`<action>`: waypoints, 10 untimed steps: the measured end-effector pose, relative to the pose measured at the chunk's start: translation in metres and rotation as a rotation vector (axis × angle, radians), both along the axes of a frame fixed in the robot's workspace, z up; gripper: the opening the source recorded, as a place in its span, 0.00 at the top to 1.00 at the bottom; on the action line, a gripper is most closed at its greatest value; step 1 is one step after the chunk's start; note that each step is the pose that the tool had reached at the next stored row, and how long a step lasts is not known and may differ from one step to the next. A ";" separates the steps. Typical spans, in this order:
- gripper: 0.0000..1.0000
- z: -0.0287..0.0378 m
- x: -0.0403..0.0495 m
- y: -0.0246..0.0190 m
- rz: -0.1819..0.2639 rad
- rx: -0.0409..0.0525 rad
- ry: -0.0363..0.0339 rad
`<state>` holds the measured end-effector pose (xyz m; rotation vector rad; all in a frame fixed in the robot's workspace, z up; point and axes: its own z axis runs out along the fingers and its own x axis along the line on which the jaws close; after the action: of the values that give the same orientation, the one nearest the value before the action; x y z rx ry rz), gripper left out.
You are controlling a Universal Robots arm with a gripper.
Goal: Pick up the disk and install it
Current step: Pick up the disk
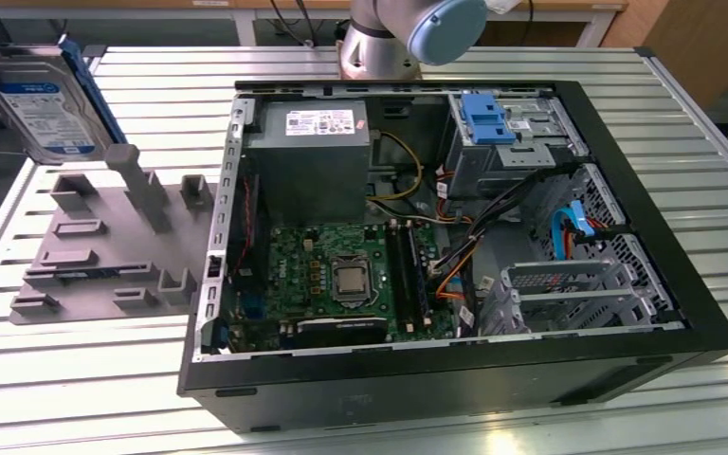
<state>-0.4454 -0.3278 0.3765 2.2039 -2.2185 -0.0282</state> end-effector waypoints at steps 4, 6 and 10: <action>0.64 0.0013 0.0000 0.0000 0.000 0.0000 0.0000; 0.64 0.0019 0.0000 0.0000 0.000 0.0000 0.0000; 0.64 0.0032 0.0000 0.0000 0.000 0.0001 0.0000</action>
<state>-0.4454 -0.3278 0.3797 2.2039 -2.2186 -0.0282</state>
